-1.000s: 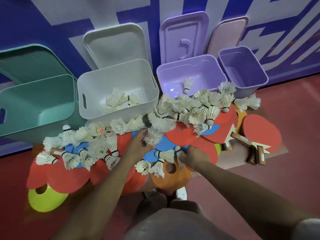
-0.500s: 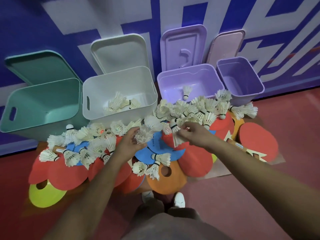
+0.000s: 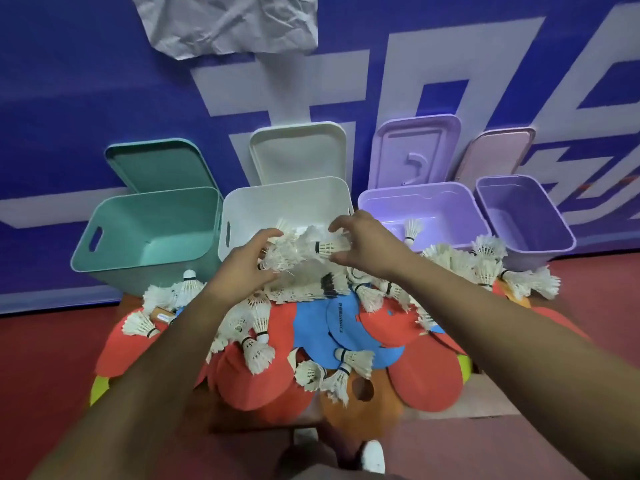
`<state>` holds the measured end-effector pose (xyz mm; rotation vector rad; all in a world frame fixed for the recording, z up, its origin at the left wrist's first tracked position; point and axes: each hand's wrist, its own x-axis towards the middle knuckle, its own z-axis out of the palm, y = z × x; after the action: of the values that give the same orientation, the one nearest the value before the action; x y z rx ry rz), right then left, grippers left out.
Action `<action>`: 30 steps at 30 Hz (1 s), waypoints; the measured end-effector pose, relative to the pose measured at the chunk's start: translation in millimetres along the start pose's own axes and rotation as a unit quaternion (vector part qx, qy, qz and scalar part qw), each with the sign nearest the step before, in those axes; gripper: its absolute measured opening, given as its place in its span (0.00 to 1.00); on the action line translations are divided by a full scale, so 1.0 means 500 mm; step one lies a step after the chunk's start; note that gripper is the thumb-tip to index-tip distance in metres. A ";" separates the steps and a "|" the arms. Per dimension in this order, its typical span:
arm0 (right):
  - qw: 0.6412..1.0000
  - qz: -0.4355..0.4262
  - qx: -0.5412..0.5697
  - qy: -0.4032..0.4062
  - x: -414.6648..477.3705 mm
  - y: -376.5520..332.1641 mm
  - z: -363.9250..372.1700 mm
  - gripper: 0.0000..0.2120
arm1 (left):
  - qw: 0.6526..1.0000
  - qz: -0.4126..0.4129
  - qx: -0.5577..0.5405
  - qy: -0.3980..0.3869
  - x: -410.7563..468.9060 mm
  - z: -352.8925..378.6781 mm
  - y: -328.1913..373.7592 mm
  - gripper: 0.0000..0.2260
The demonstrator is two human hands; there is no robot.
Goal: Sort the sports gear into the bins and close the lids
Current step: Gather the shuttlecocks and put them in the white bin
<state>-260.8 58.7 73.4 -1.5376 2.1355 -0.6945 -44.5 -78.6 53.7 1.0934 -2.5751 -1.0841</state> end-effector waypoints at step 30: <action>0.968 0.190 0.111 0.120 0.071 0.143 0.020 0.14 | 0.992 0.094 -0.077 -0.037 0.178 0.095 -0.001 0.08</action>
<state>-318.6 42.4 20.1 -0.9300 2.3392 -0.9795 -126.8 -112.1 6.1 0.7724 -2.5366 -1.2713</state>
